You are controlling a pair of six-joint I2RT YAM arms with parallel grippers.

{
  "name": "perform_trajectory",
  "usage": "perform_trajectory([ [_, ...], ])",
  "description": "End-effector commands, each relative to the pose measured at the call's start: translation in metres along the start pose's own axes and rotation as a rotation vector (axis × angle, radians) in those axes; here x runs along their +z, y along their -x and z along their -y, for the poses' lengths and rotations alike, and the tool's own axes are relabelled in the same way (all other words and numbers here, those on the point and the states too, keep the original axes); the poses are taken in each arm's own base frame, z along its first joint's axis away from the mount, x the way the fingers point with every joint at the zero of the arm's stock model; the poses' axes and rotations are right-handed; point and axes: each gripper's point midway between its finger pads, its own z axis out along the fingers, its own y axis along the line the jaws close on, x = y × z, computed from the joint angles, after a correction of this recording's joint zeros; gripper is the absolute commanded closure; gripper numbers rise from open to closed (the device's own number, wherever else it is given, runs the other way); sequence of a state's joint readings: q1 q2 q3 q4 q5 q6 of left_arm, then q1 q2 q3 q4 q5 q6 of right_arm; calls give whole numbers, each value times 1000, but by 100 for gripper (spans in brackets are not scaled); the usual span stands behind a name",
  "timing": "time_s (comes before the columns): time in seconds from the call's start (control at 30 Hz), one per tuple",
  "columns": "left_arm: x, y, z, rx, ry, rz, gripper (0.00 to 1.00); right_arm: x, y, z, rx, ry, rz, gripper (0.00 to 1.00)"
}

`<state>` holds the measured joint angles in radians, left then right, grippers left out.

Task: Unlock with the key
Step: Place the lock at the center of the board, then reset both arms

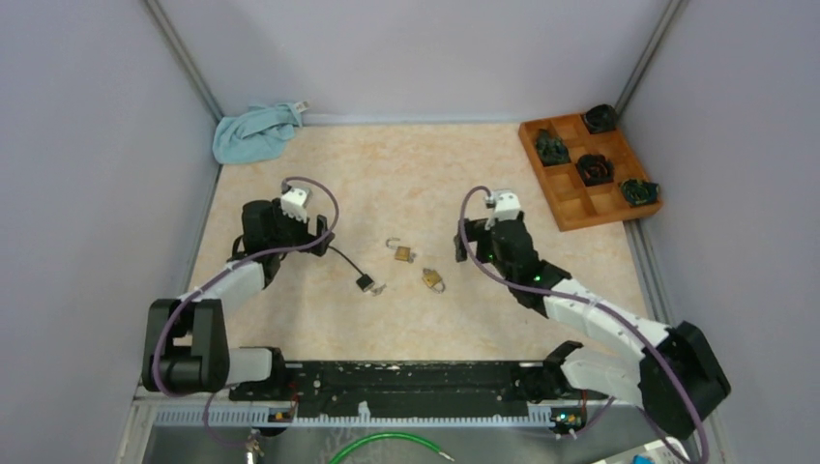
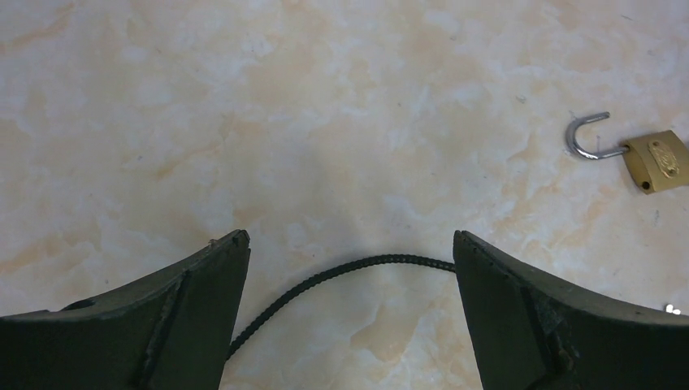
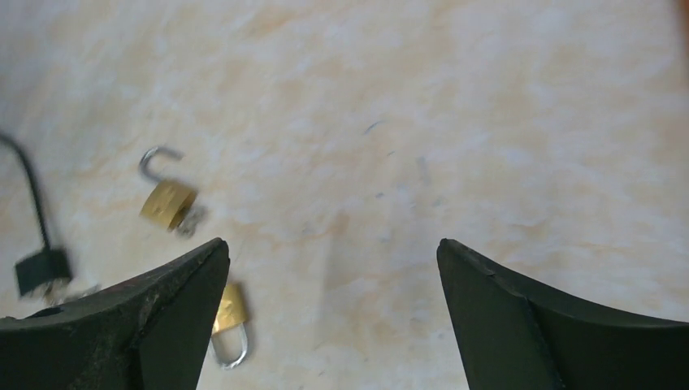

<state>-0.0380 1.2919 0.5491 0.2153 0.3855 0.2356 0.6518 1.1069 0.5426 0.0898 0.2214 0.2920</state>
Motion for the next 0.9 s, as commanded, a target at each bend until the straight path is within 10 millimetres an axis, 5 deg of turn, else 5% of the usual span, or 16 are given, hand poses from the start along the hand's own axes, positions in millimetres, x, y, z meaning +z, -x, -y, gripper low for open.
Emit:
perform_trajectory([
  [0.0,4,28,-22,-57,85,194,1,-33,59,89,104,-392,304,1],
  [0.17,1,22,-29,-54,133,290,1,-73,57,171,213,-713,481,1],
  [0.4,-6,22,-46,-13,240,365,0,-89,39,228,269,-892,524,1],
  [0.67,-15,12,-44,-18,280,505,1,-64,17,246,137,-889,476,1],
  [0.87,1,9,-39,9,218,440,1,-32,25,237,66,-744,497,1],
])
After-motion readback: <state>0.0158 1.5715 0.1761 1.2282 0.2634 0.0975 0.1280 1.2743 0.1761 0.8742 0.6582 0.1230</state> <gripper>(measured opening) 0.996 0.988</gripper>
